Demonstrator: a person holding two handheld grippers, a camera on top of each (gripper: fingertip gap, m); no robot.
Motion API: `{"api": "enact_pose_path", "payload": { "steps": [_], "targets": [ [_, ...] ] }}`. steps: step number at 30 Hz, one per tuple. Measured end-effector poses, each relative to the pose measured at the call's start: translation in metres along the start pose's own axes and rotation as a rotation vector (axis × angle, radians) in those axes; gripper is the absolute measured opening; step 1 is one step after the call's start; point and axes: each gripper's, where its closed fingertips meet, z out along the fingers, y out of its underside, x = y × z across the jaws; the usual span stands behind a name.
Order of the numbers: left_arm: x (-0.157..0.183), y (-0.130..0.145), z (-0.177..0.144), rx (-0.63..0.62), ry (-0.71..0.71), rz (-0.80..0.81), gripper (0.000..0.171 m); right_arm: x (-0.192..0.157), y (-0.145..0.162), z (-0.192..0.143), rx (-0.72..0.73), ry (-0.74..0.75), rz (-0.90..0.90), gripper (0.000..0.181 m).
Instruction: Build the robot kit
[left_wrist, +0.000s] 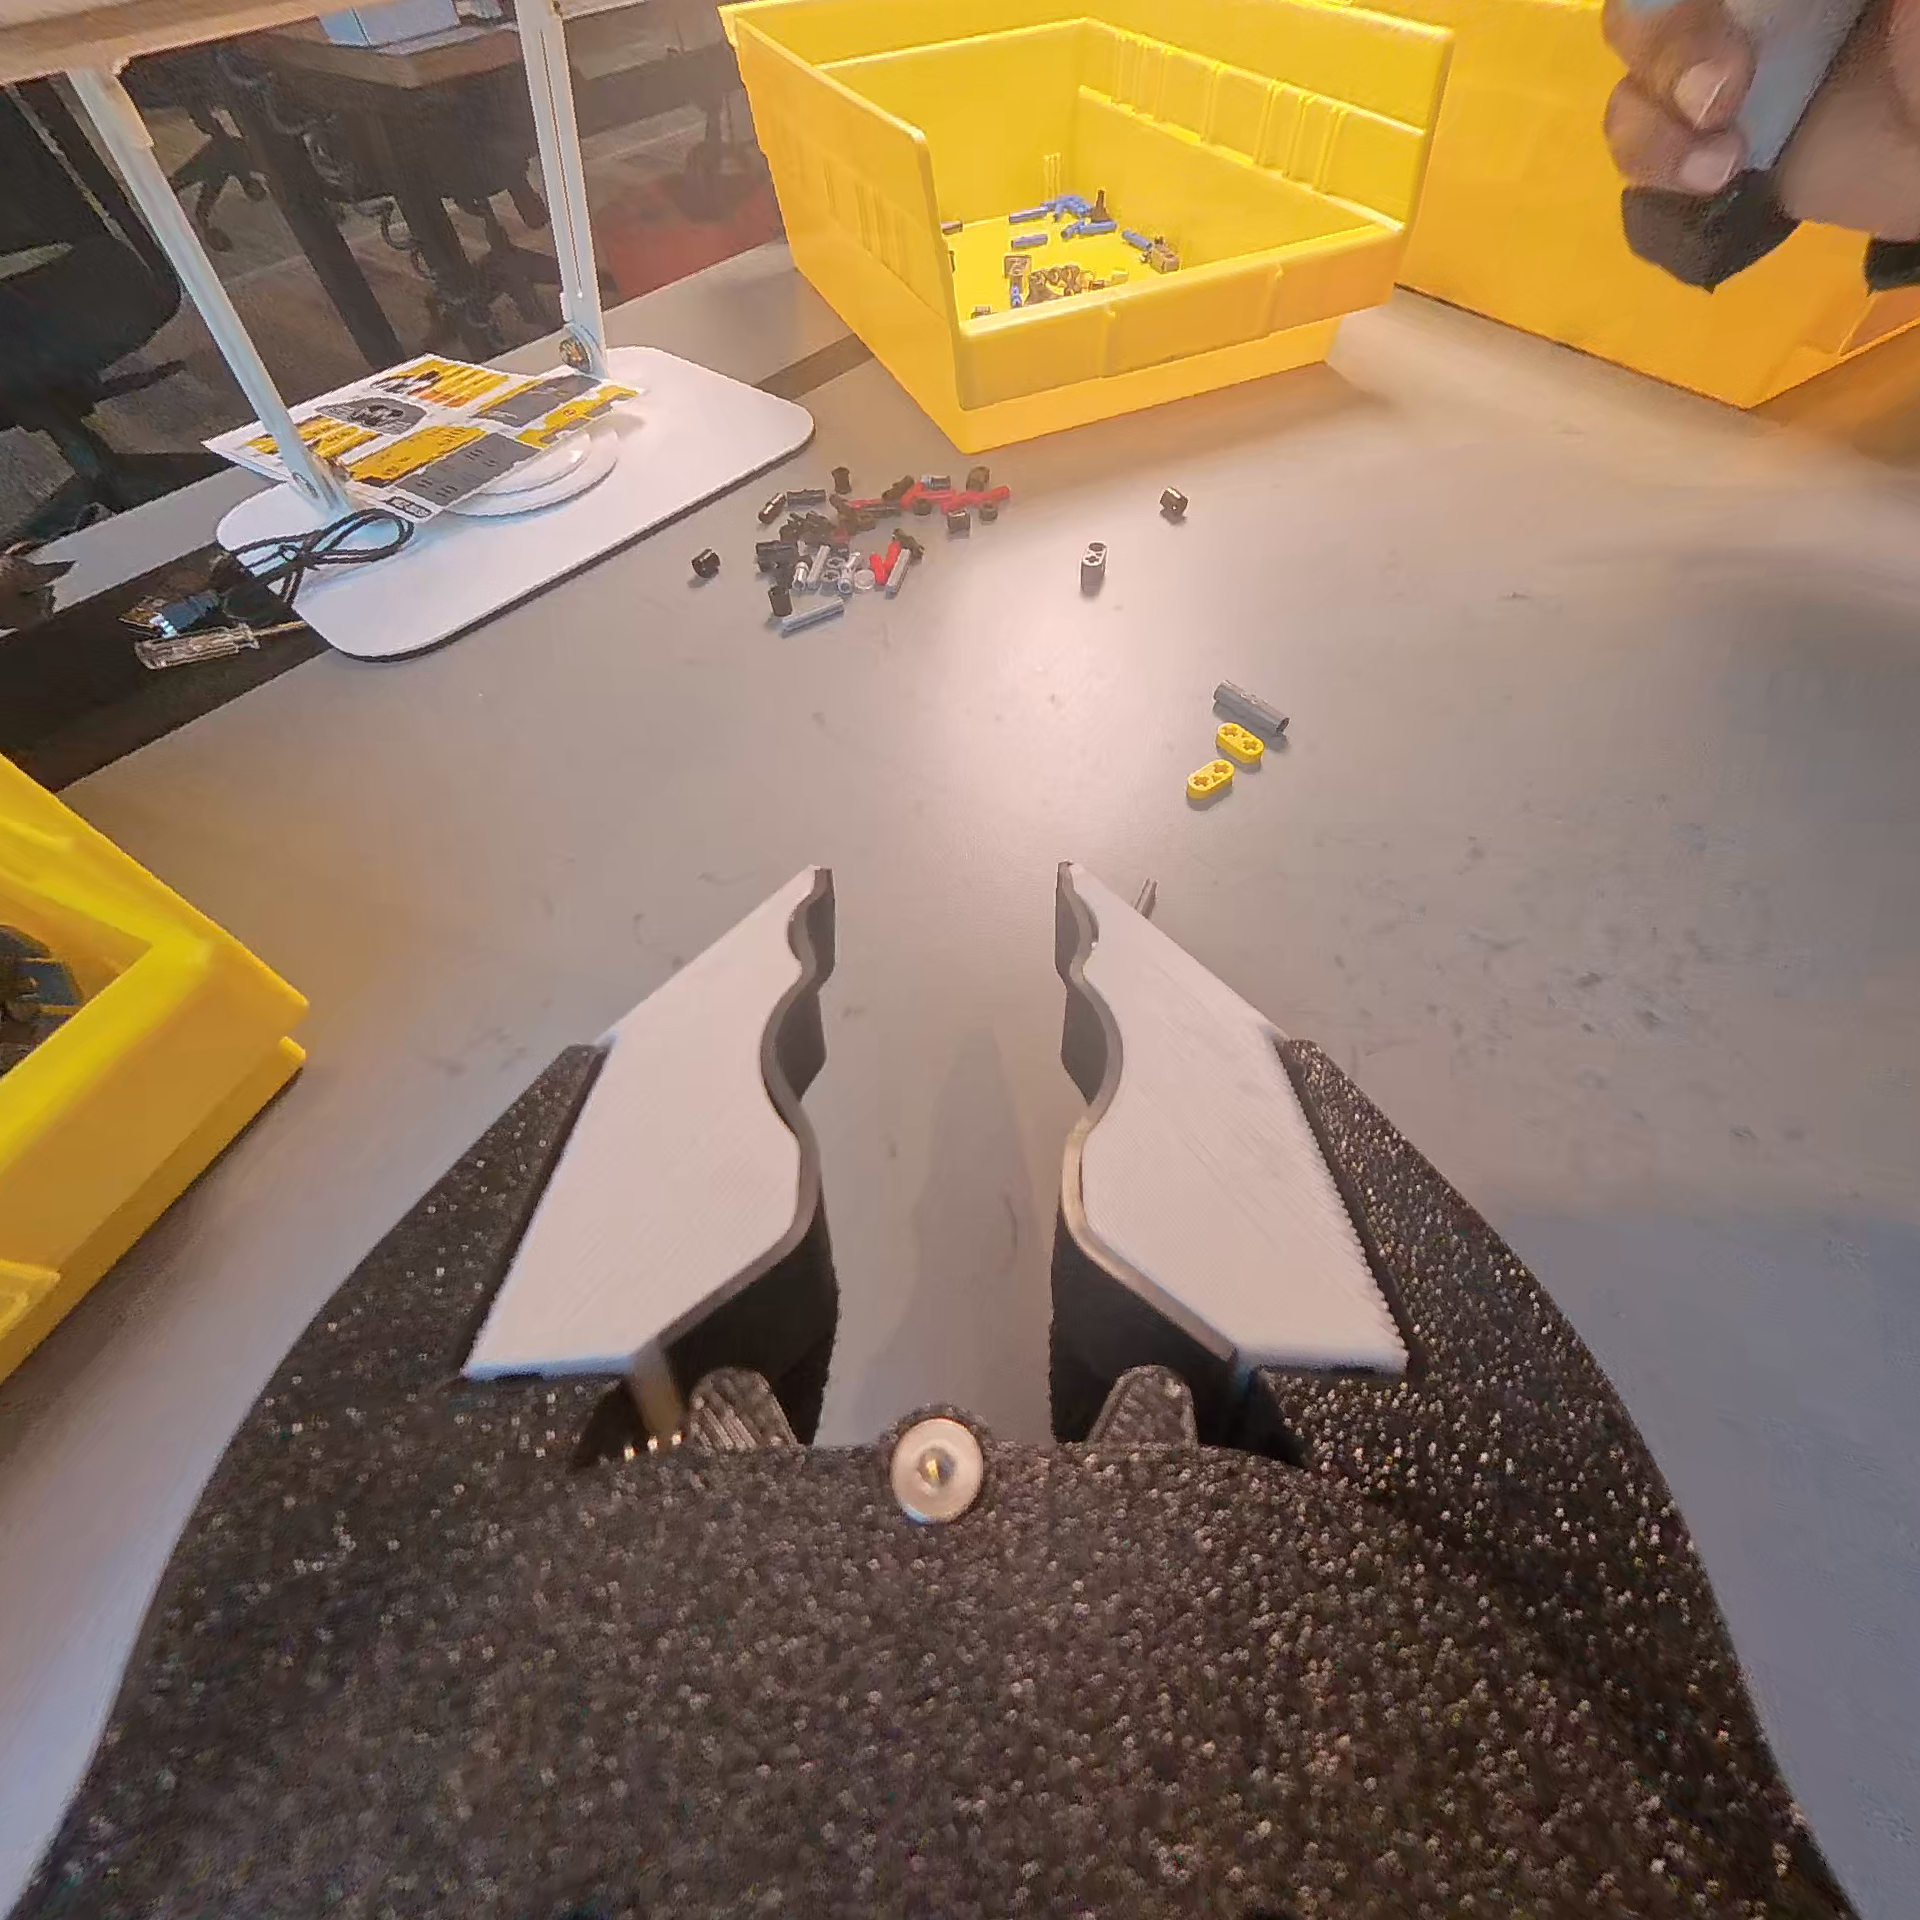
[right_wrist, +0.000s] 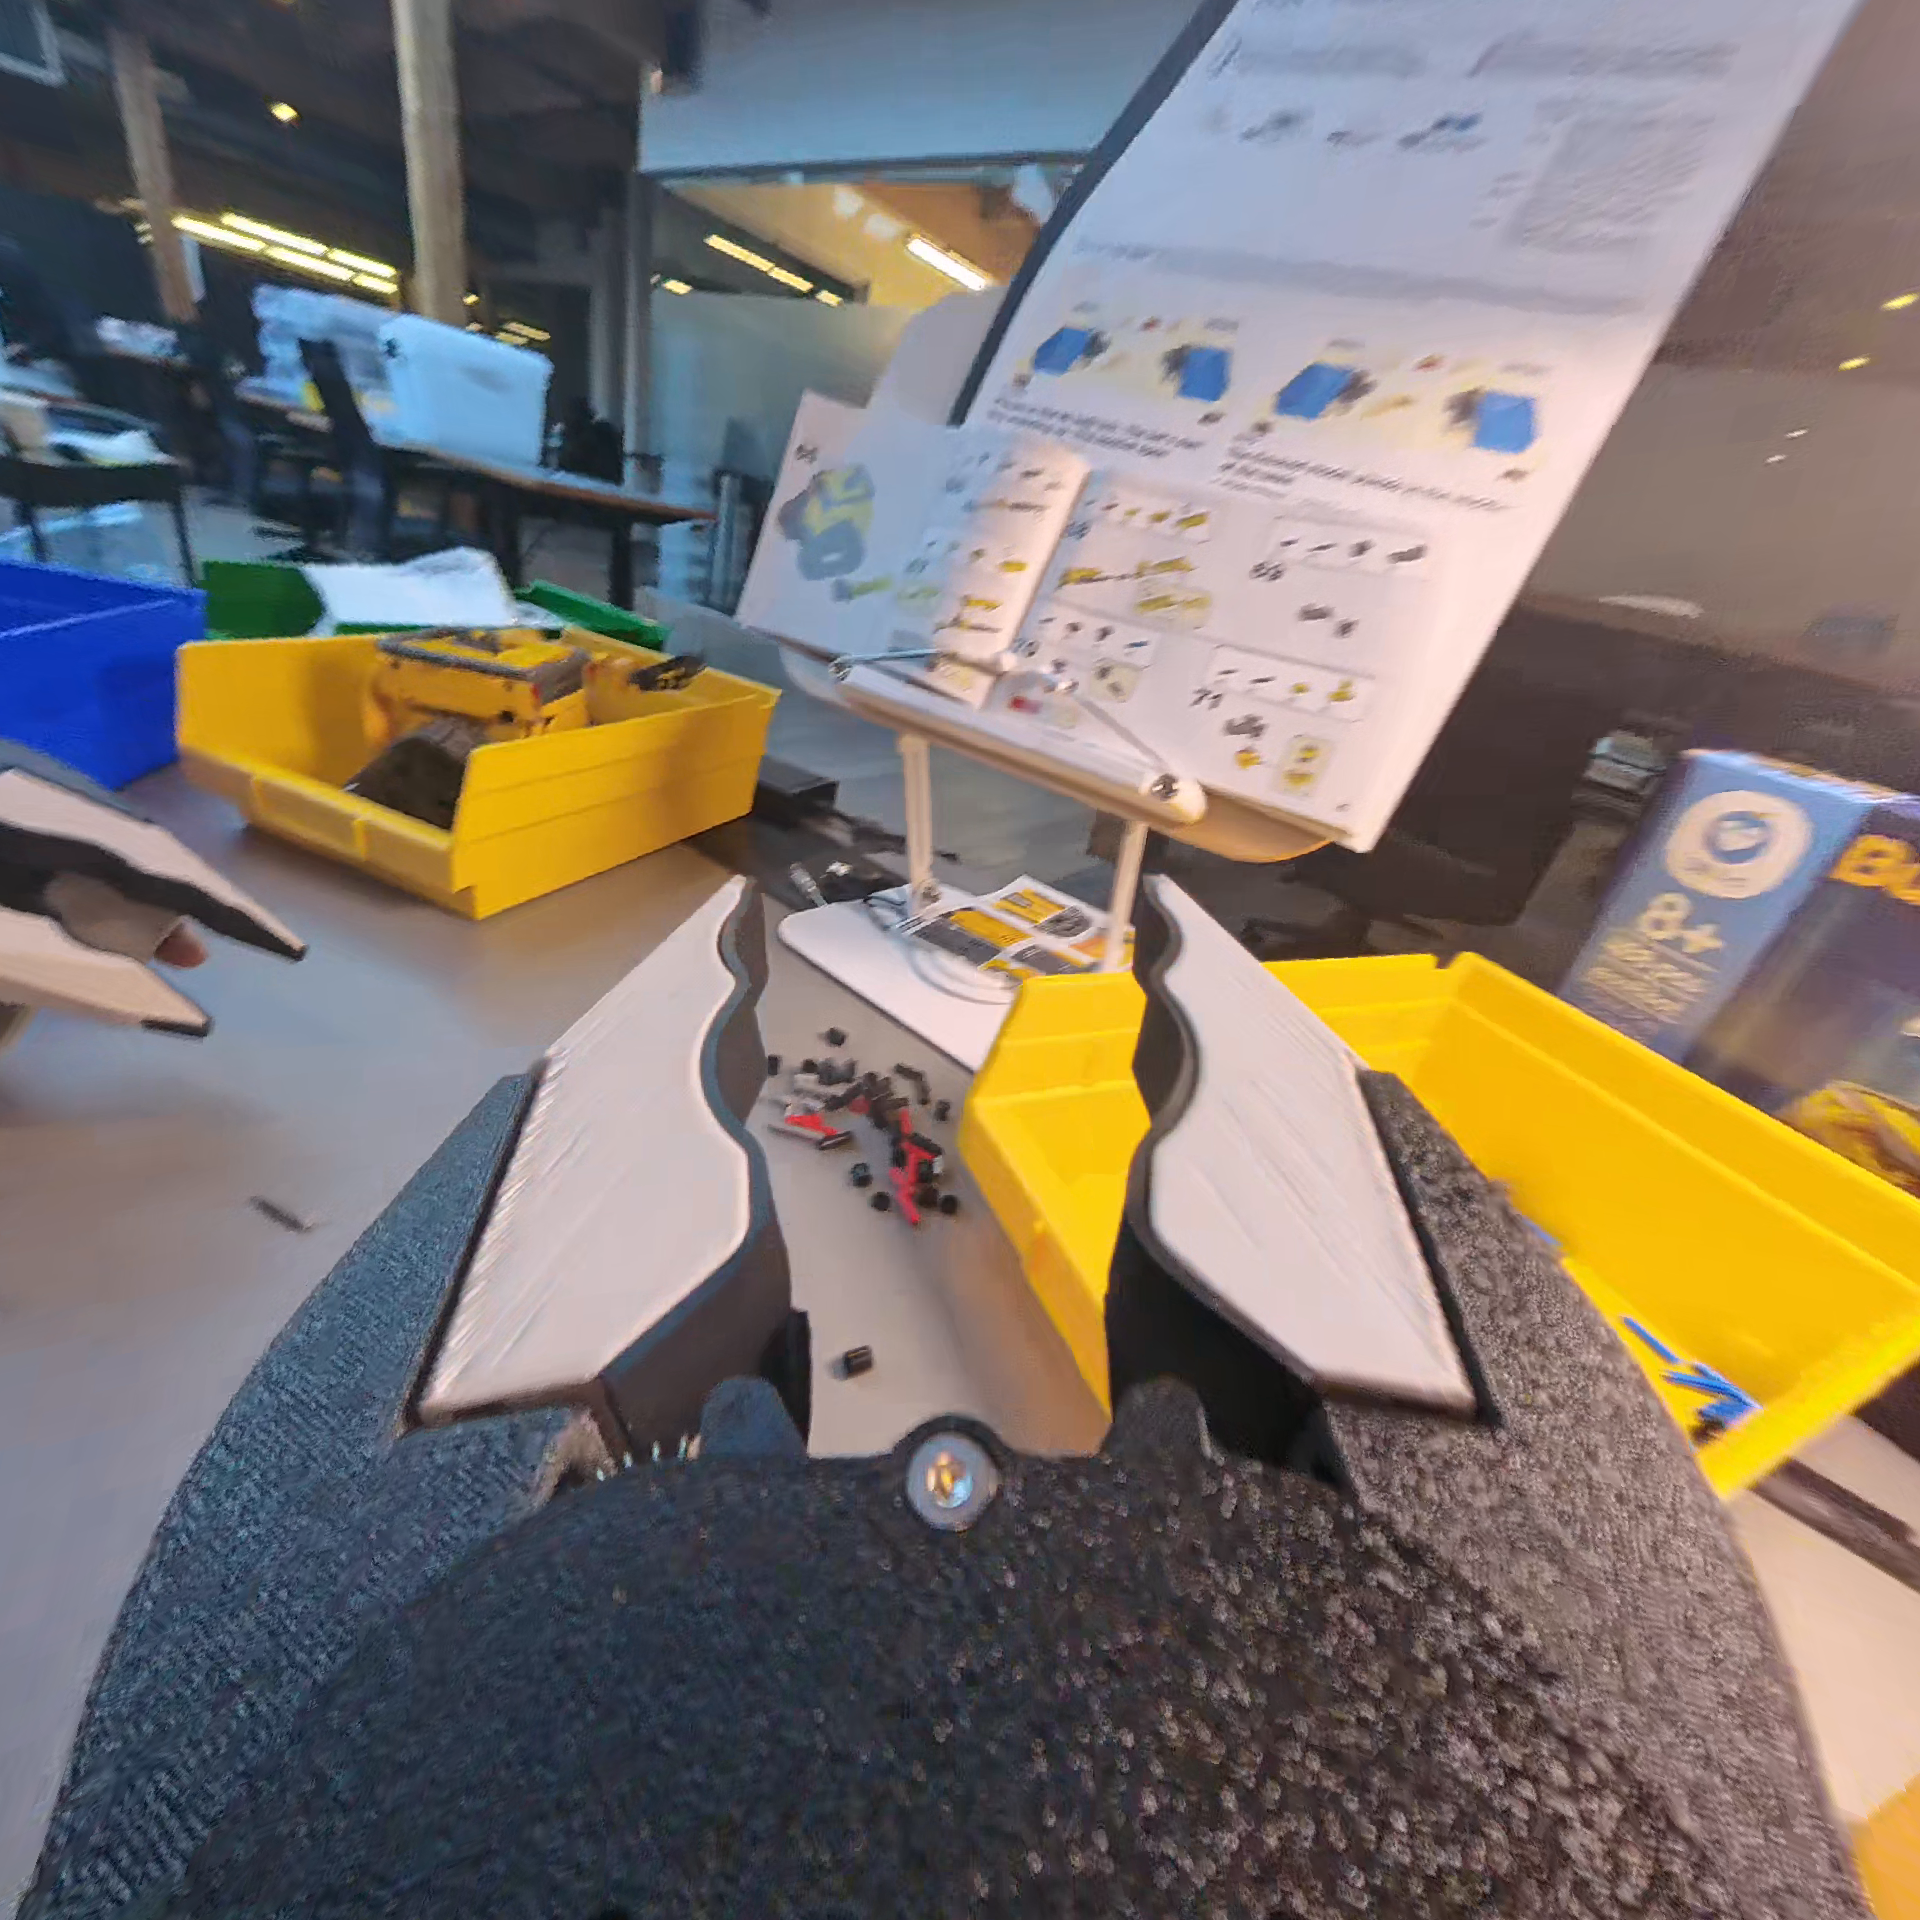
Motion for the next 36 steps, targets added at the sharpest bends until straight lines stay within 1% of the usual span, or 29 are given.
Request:
{"api": "enact_pose_path", "payload": {
  "steps": [3, 6, 8, 10, 11, 13, 16, 19, 20, 21, 23, 25, 27, 33, 36],
  "targets": [
    [0.0, 0.0, 0.0, -0.002, 0.001, 0.002, 0.042, 0.038, -0.025, -0.022, 0.062, 0.159, -0.015, 0.072],
    [0.001, 0.0, 0.0, -0.003, 0.002, 0.004, 0.042, 0.075, -0.037, -0.045, 0.054, 0.312, -0.027, 0.069],
    [0.001, 0.0, 0.001, -0.004, 0.003, 0.005, 0.042, 0.101, -0.04, -0.063, 0.01, 0.401, -0.047, 0.061],
    [0.001, 0.0, 0.001, -0.004, 0.003, 0.005, 0.042, 0.129, -0.034, -0.083, -0.072, 0.478, -0.047, 0.06],
    [0.001, 0.0, 0.001, -0.004, 0.003, 0.004, 0.042, 0.141, -0.028, -0.093, -0.122, 0.501, -0.037, 0.057],
    [0.001, 0.001, 0.001, -0.006, 0.002, 0.003, 0.042, 0.167, -0.01, -0.116, -0.235, 0.56, -0.006, 0.06],
    [0.001, 0.001, 0.001, -0.007, 0.001, 0.003, 0.042, 0.204, 0.028, -0.153, -0.414, 0.643, 0.055, 0.057],
    [0.001, 0.001, 0.001, -0.011, 0.0, 0.005, 0.042, 0.226, 0.074, -0.179, -0.599, 0.648, 0.127, 0.045],
    [0.001, 0.002, 0.002, -0.013, -0.001, 0.005, 0.043, 0.229, 0.089, -0.184, -0.659, 0.625, 0.136, 0.04],
    [0.001, 0.002, 0.002, -0.015, -0.002, 0.005, 0.043, 0.233, 0.102, -0.187, -0.7, 0.612, 0.144, 0.036],
    [0.001, 0.002, 0.003, -0.016, -0.006, 0.004, 0.043, 0.238, 0.124, -0.19, -0.759, 0.58, 0.161, 0.023],
    [0.0, 0.002, 0.003, -0.02, -0.011, 0.005, 0.043, 0.238, 0.148, -0.193, -0.86, 0.526, 0.199, 0.02],
    [-0.001, 0.002, 0.003, -0.022, -0.019, 0.008, 0.043, 0.242, 0.163, -0.192, -0.894, 0.492, 0.231, 0.016],
    [-0.002, 0.004, 0.005, -0.035, -0.034, 0.008, 0.043, 0.249, 0.201, -0.186, -0.983, 0.436, 0.369, 0.017],
    [-0.002, 0.004, 0.006, -0.039, -0.038, 0.016, 0.044, 0.255, 0.217, -0.187, -1.033, 0.459, 0.406, 0.017]
  ]
}}
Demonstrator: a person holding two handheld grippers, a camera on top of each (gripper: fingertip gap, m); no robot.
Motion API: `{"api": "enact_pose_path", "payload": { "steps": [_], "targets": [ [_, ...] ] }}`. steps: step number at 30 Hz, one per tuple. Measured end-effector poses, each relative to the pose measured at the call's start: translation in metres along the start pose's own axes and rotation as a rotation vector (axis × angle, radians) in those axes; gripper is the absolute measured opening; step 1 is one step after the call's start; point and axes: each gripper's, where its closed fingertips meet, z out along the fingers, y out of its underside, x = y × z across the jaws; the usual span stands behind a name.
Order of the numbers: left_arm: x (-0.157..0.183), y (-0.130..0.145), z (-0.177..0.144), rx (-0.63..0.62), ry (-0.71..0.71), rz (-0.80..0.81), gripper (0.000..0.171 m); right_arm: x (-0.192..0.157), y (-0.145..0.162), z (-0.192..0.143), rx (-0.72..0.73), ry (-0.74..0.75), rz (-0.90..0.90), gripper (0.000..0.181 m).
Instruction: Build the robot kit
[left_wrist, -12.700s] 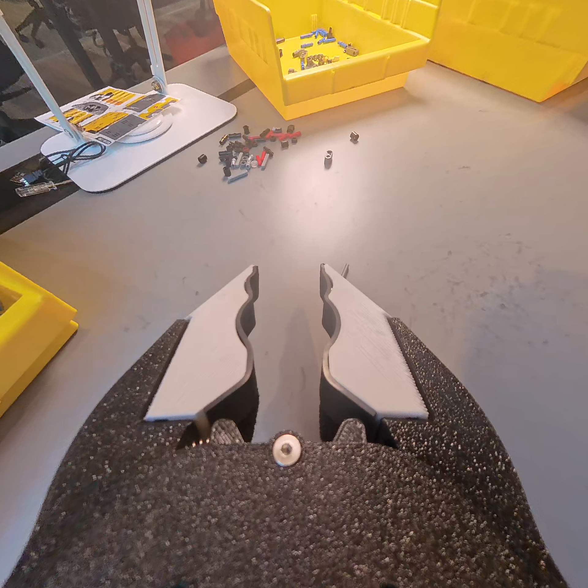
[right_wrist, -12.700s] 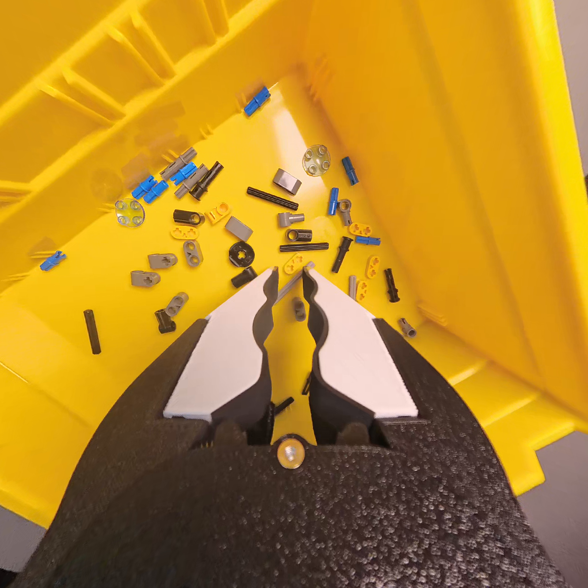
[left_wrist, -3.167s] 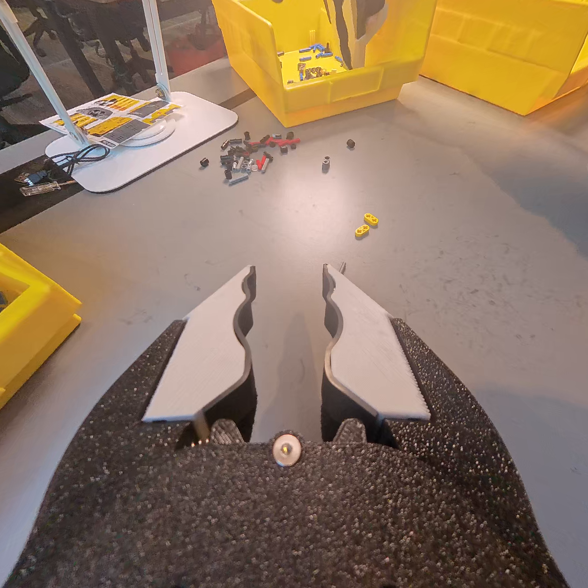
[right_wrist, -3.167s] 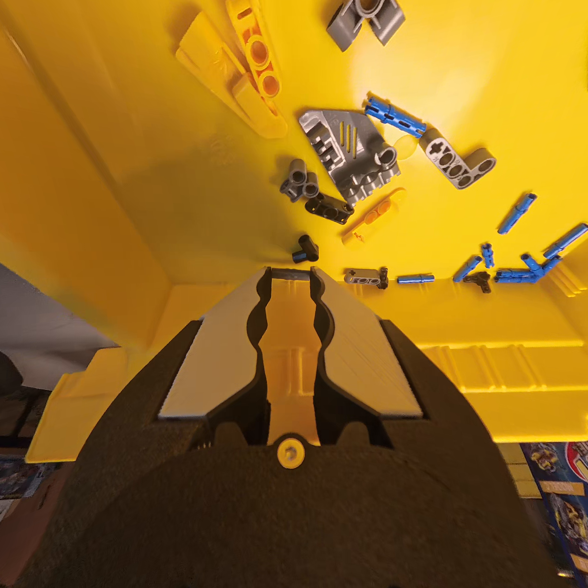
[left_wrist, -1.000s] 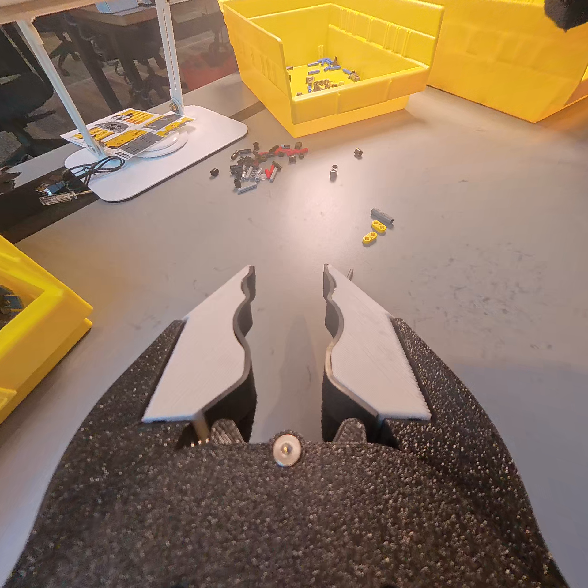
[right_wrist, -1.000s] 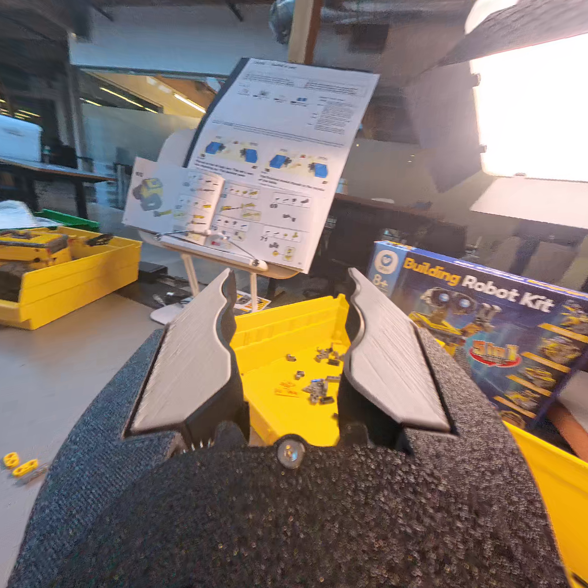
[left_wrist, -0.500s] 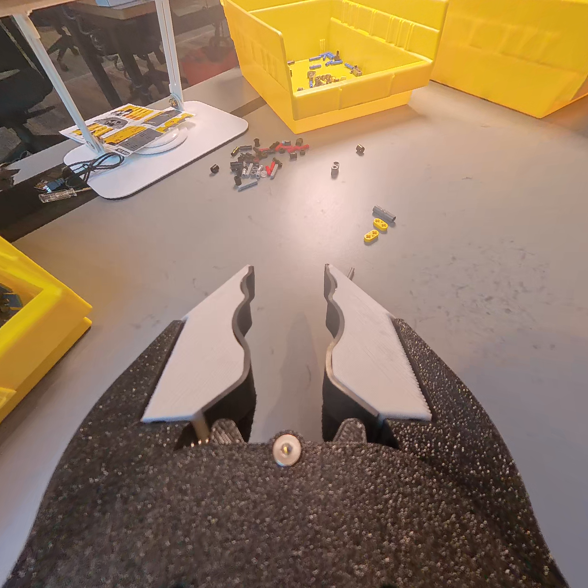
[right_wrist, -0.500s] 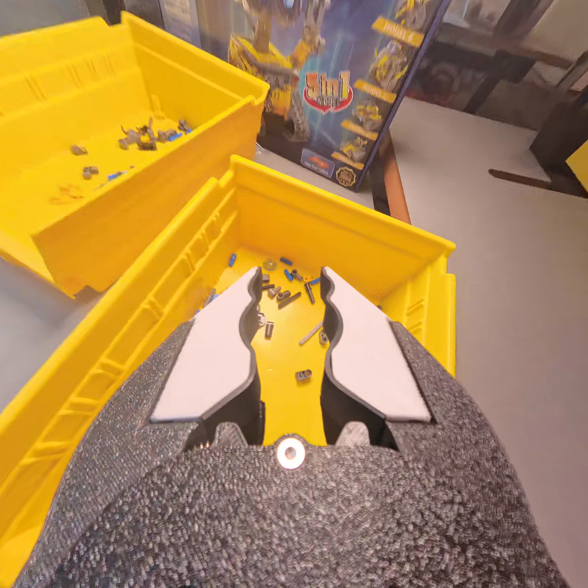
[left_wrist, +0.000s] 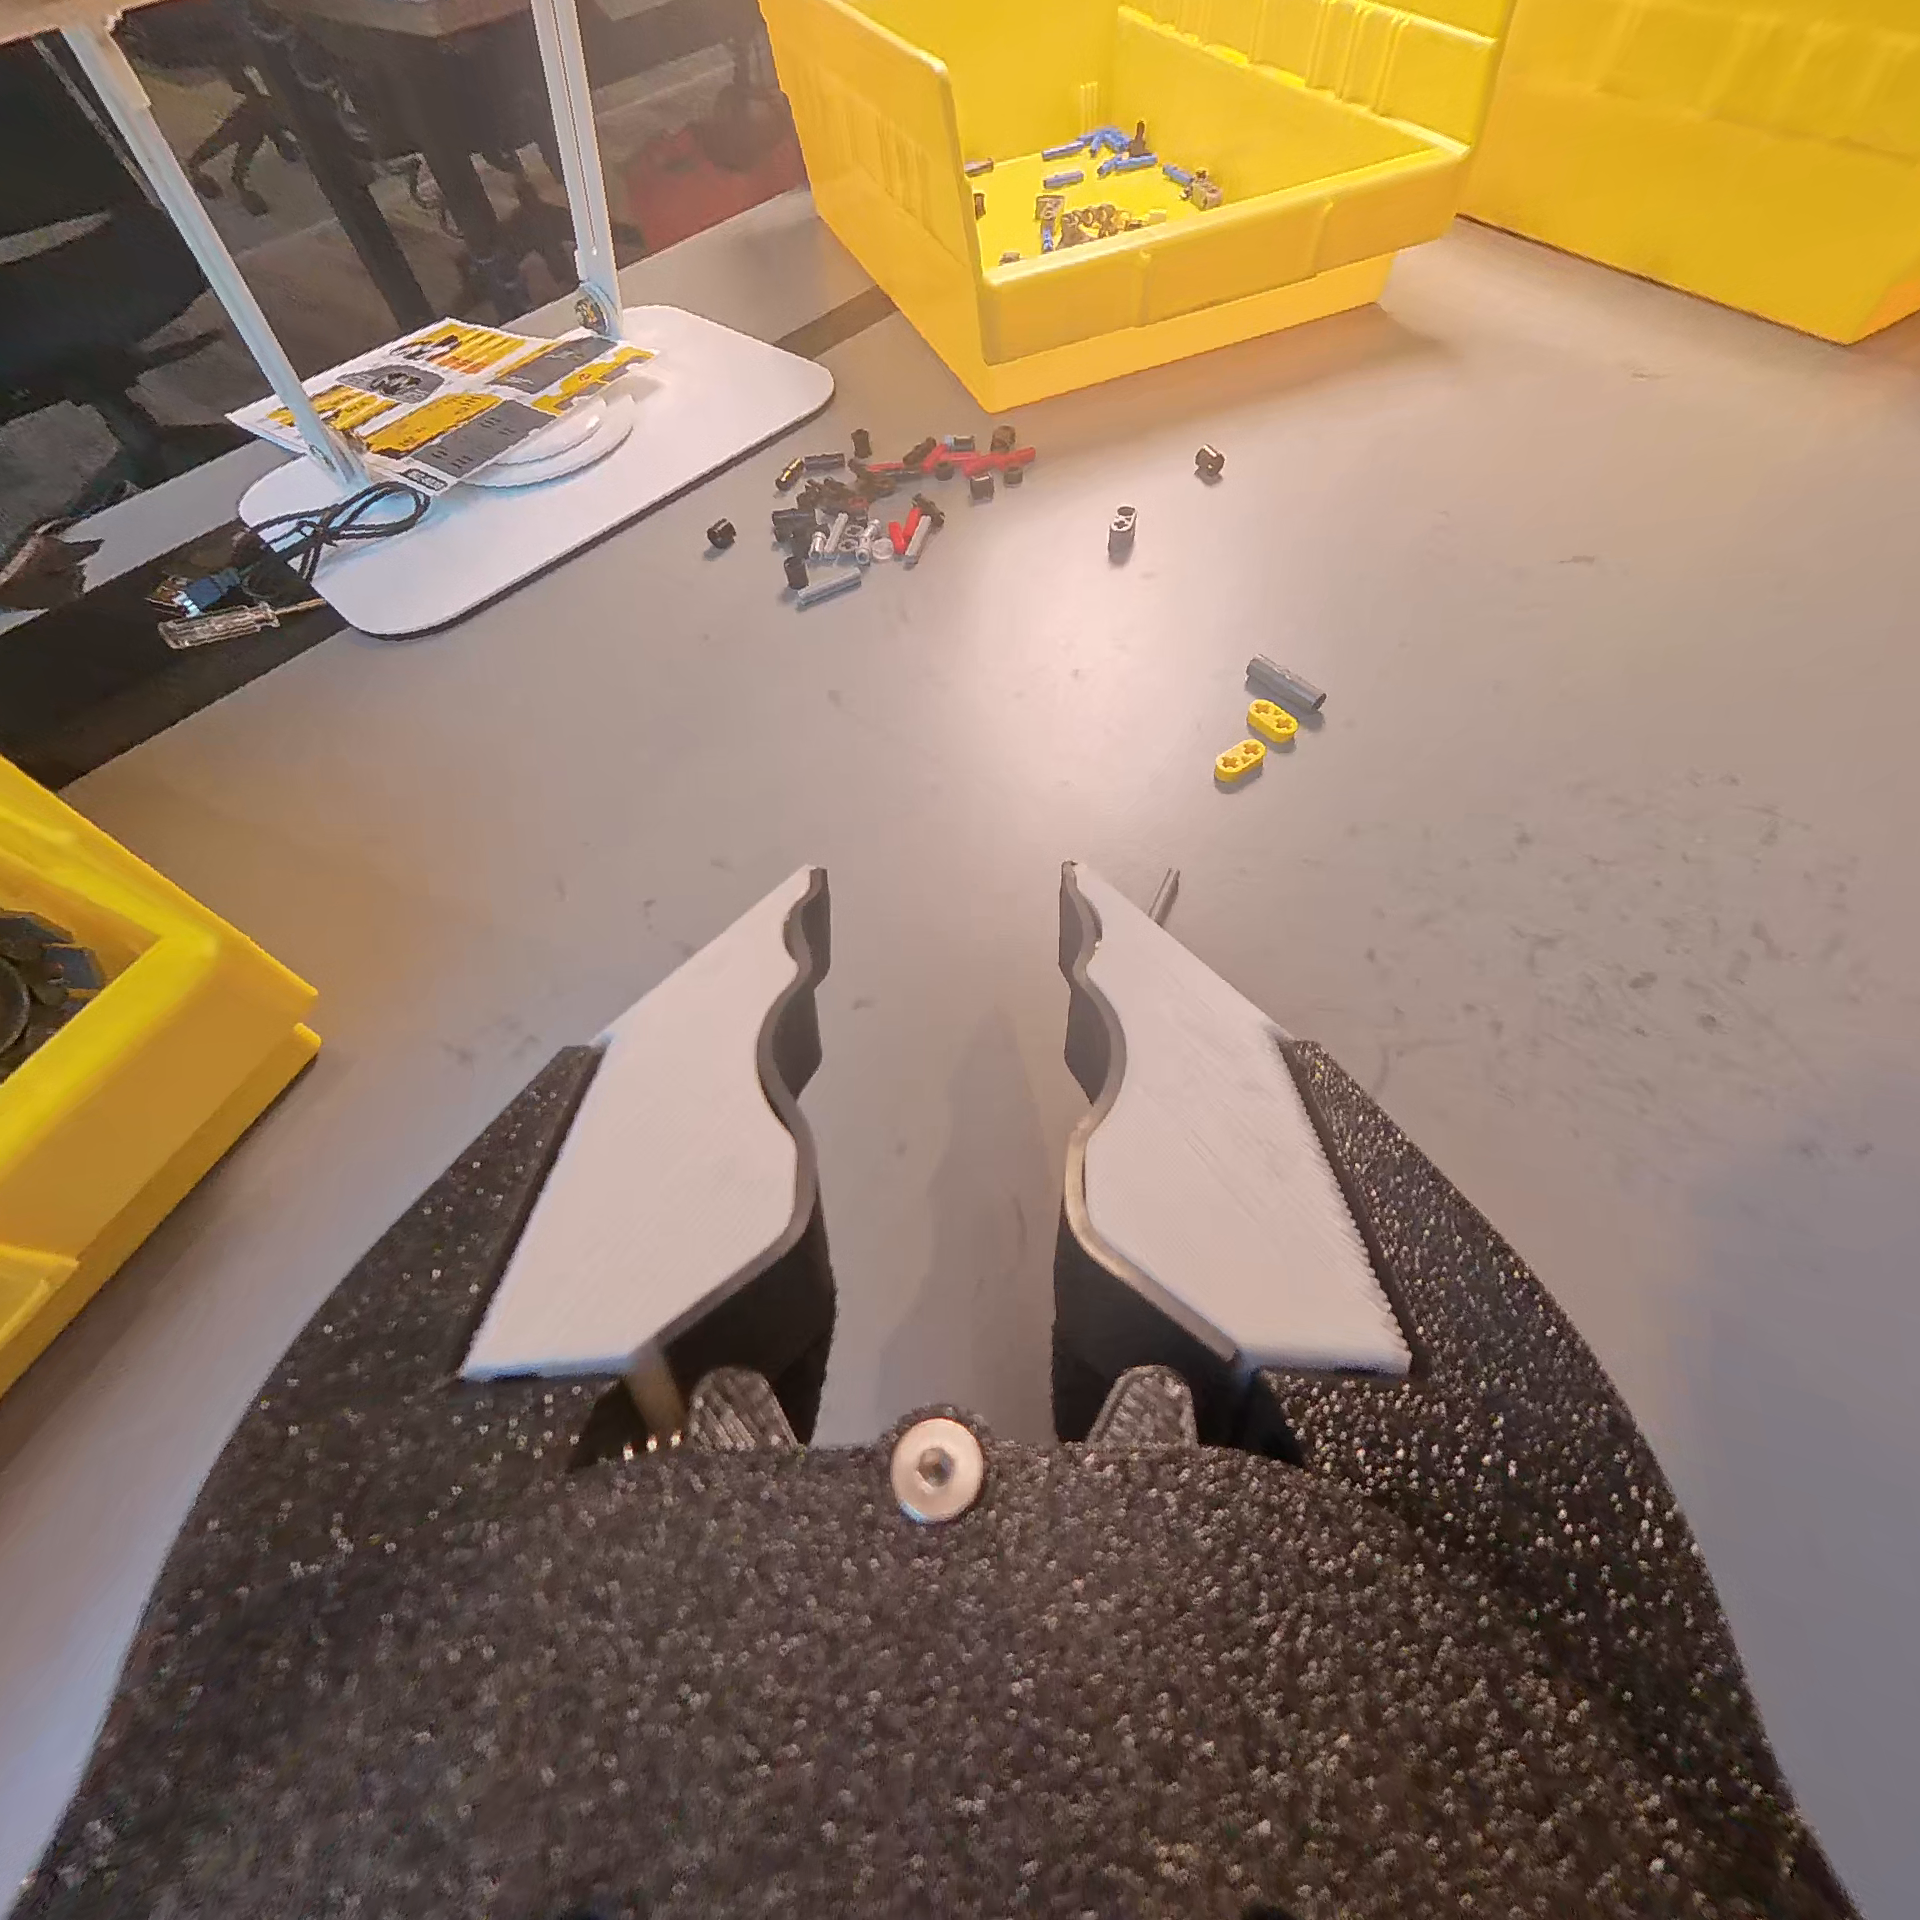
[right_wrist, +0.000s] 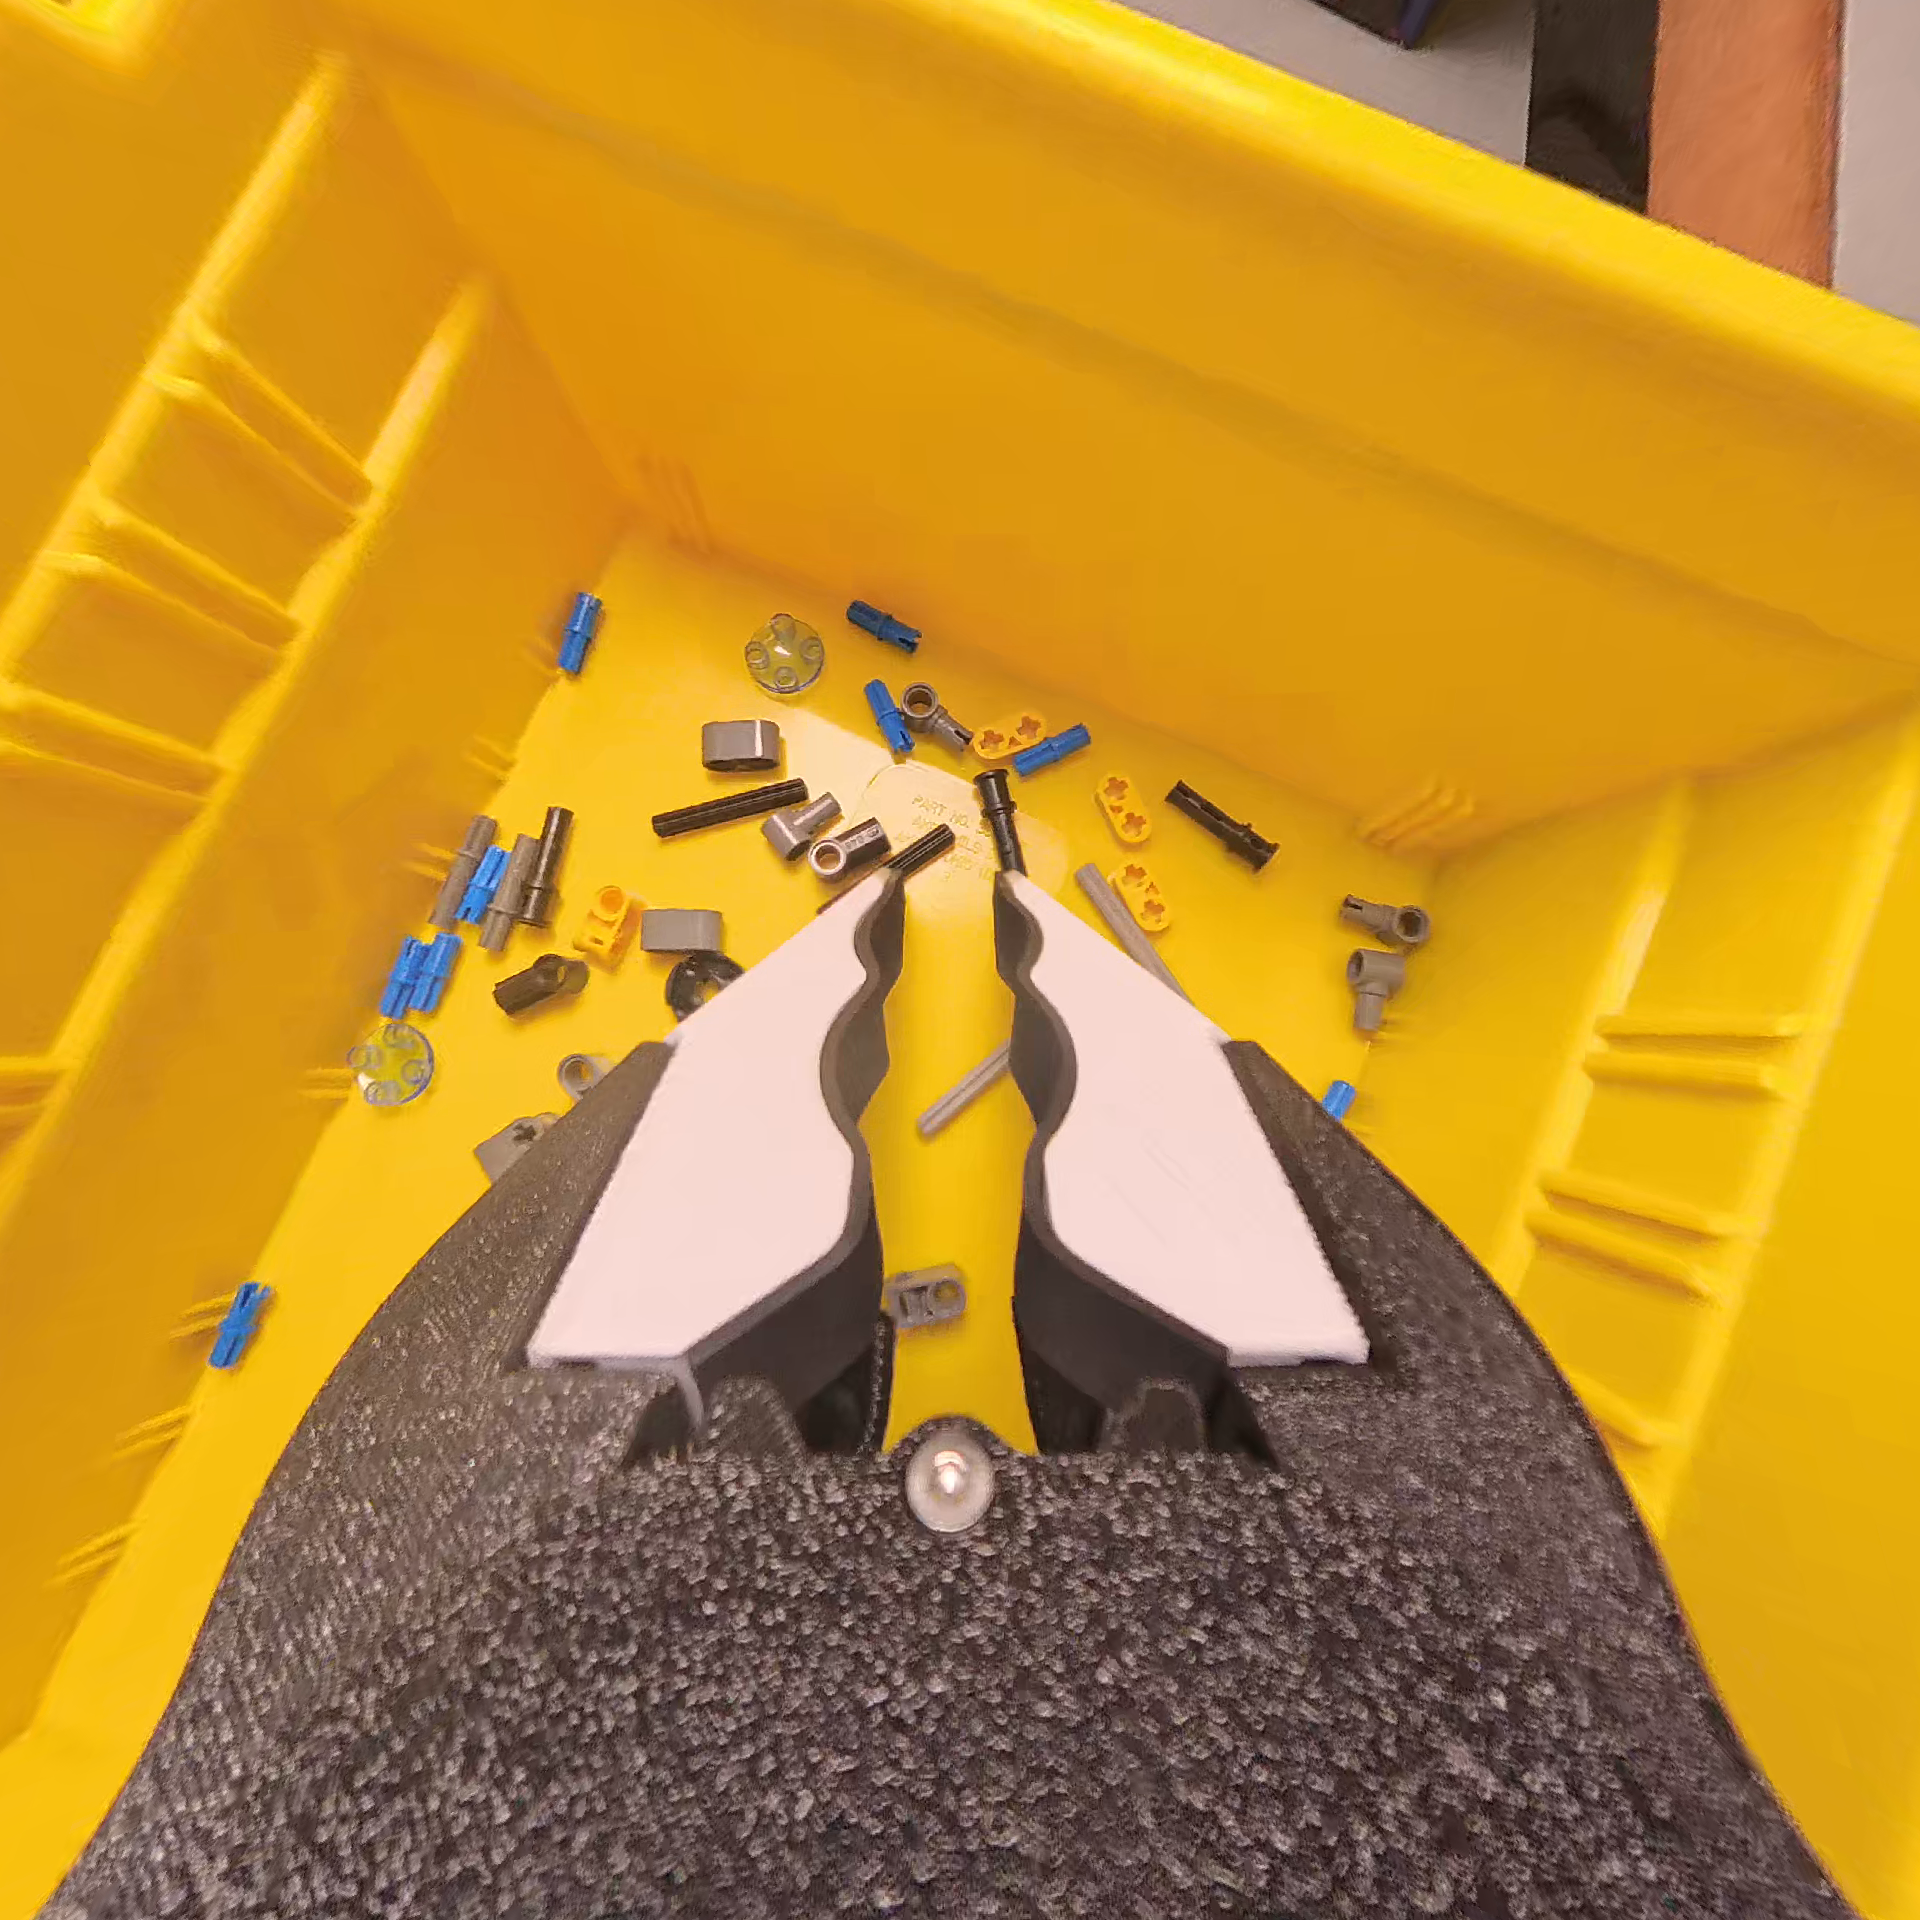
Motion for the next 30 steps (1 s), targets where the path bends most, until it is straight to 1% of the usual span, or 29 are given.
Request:
{"api": "enact_pose_path", "payload": {
  "steps": [6, 11, 18, 22, 25, 30],
  "targets": [
    [0.001, 0.0, 0.0, 0.002, 0.007, 0.0, 0.044, -0.003, -0.005, 0.009, -0.003, -0.043, 0.081, 0.017],
    [0.003, -0.001, -0.001, 0.007, 0.022, -0.004, 0.044, -0.005, -0.006, 0.01, -0.008, -0.052, 0.072, 0.019],
    [0.005, 0.0, -0.001, 0.002, 0.033, 0.003, 0.044, -0.014, -0.009, 0.013, -0.034, -0.137, 0.106, 0.031],
    [0.005, 0.0, -0.001, 0.001, 0.033, 0.002, 0.044, -0.013, -0.006, 0.012, -0.068, -0.115, 0.052, 0.028],
    [0.005, 0.001, -0.001, -0.001, 0.033, 0.001, 0.044, -0.012, 0.0, 0.008, -0.104, -0.1, 0.003, 0.017],
    [0.006, 0.001, -0.001, -0.004, 0.036, 0.001, 0.044, -0.016, 0.01, -0.002, -0.141, -0.132, -0.068, 0.014]
  ]
}}
